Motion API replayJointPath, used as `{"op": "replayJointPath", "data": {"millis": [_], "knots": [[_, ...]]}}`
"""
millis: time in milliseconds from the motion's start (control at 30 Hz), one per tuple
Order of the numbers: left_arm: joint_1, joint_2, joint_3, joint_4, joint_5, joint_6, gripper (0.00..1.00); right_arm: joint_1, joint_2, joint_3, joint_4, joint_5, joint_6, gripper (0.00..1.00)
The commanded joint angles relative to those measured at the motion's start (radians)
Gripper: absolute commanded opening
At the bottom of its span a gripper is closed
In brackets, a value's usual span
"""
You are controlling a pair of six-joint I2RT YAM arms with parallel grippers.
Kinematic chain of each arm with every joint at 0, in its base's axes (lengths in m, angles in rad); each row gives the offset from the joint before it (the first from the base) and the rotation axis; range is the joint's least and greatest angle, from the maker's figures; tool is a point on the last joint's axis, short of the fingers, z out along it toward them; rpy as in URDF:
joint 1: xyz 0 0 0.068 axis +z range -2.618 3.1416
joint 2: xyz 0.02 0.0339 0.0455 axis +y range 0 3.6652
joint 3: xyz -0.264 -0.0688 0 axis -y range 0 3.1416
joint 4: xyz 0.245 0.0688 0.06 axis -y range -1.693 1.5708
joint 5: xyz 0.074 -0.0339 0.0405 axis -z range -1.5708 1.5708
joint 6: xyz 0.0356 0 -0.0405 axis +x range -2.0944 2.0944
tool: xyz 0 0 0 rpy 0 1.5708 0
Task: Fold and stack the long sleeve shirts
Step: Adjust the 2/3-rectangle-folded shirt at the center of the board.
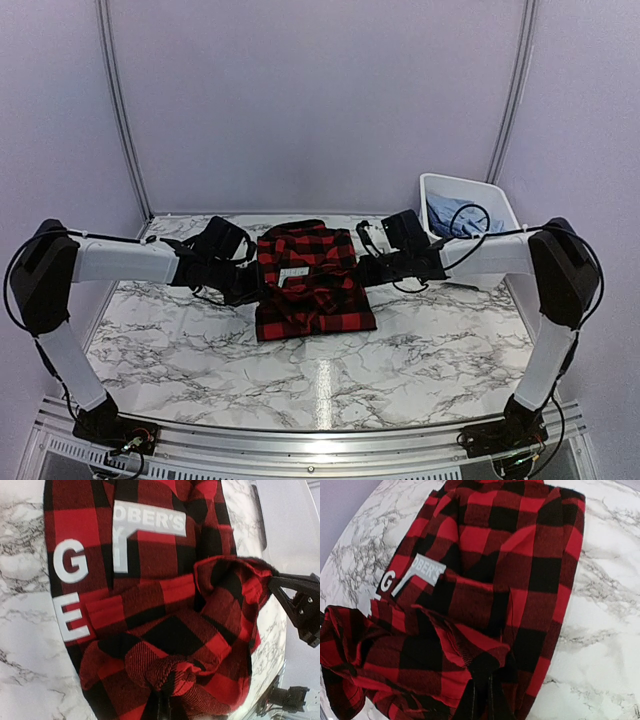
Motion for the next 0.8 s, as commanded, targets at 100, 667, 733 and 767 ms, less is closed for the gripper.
{"op": "replayJointPath", "data": {"millis": [100,667,733,767], "knots": [[0.083,0.116,0.139,0.02,-0.023,-0.06,0.0,-0.002,0.08,0.162,-0.056,0.101,0.044,0.01],[0.128,0.171,0.241,0.021,-0.09,-0.108,0.62,-0.021,0.046,0.249,-0.152,0.118,0.056,0.58],[0.129,0.142,0.23,0.01,-0.105,-0.088,0.65,-0.014,0.001,0.19,-0.142,0.123,0.054,0.56],[0.128,0.127,0.222,0.005,-0.108,-0.083,0.65,-0.009,-0.021,0.161,-0.138,0.128,0.051,0.54]]}}
